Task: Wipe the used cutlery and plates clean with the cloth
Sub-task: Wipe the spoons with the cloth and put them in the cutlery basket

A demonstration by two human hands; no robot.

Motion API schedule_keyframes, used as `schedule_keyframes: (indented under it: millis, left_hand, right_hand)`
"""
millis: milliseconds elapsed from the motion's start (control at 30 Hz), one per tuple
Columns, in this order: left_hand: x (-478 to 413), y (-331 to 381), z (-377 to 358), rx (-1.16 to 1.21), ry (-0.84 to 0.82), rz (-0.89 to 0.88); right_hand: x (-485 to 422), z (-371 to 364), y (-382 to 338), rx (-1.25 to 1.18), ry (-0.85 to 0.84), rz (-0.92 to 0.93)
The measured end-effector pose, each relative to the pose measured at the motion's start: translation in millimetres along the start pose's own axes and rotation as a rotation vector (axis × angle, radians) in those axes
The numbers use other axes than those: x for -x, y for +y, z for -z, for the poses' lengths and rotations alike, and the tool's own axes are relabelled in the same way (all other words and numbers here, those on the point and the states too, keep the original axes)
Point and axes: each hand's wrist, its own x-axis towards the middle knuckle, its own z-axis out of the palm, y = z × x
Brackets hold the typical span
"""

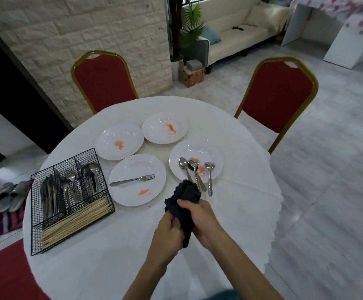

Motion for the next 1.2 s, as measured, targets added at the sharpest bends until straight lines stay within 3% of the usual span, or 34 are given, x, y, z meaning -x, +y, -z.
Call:
schedule_keyframes:
  millis: [133,200,267,433,600,833,967,1067,1200]
  left_hand:
    - [5.1,-3.4,13.4,-0.083,-0.064,-0.043]
    - [10.0,-8.9,22.4,-0.101,-0.104,-0.039]
    - [16.1,-15.7,29.1,-0.036,-0.099,-0.02]
    - [3.2,-26.4,32.6,0.094,0.142,0.053]
    - [1.4,-16.0,-3.0,-0.031,0.014,0.001]
    - [9.2,-13.2,0.5,-0.086,-0.115,0.005]
    - [15.8,-18.2,8.1,-0.056,-0.148,0.024]
    - [16.7,-23.9,13.3,0.012,-0.048,0.043]
    - [11.0,-26.9,9.9,0.086,0.104,0.06]
  right_hand:
    - [-9.9,10.4,-11.8,0.046,0.17,0.091]
    - [-18.8,32.2,-24.2,-0.038,0.332,0.125]
    - [-25.1,56.5,-35.2,-0.14,0.387,0.152]
    - [-19.7,55.1,-26.3,-0.249,0.141,0.122]
    - [-4.6,14.0,12.3,0.027,-0.131,-0.047]
    - [-17.2,22.0,-2.2,-0.04,0.152,0.025]
    - [-24.8,43.0,-10.7,-0.242,0.239,0.023]
    - [-22.4,59.4,-19.5,-0.329,0.2,0.033]
    - [-0.2,47.2,-16.8,-0.23,0.002,-0.063]
